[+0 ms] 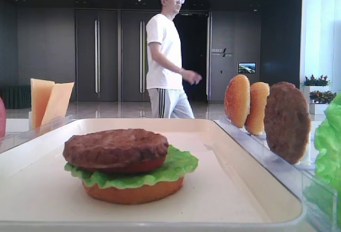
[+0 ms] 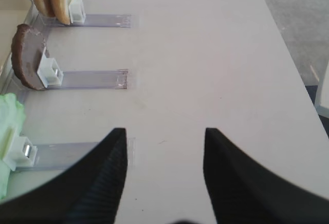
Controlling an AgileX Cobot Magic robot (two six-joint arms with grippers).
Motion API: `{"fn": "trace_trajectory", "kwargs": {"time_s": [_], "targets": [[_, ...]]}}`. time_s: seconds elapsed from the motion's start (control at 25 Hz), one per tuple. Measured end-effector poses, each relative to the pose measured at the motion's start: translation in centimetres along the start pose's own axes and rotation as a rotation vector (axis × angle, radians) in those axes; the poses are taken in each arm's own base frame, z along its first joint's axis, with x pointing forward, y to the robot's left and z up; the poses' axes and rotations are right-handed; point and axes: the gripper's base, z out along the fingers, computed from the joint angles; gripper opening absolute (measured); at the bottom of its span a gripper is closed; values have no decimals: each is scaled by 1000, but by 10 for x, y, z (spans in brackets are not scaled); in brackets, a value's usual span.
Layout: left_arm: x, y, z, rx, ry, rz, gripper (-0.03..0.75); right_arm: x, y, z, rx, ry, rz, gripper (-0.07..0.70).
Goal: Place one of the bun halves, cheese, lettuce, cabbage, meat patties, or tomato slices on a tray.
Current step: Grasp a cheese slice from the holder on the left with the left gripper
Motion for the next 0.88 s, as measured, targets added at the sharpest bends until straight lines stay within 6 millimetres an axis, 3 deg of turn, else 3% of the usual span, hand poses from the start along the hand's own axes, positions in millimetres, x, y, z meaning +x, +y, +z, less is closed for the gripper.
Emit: {"fn": "trace_trajectory", "kwargs": {"time_s": [0.64, 0.88], "targets": [[-21, -1, 18, 2, 105, -6, 303, 0, 0, 0, -1, 0, -1, 359], [-51, -2, 32, 0, 128, -6, 303, 0, 0, 0, -1, 0, -1, 359]]}}
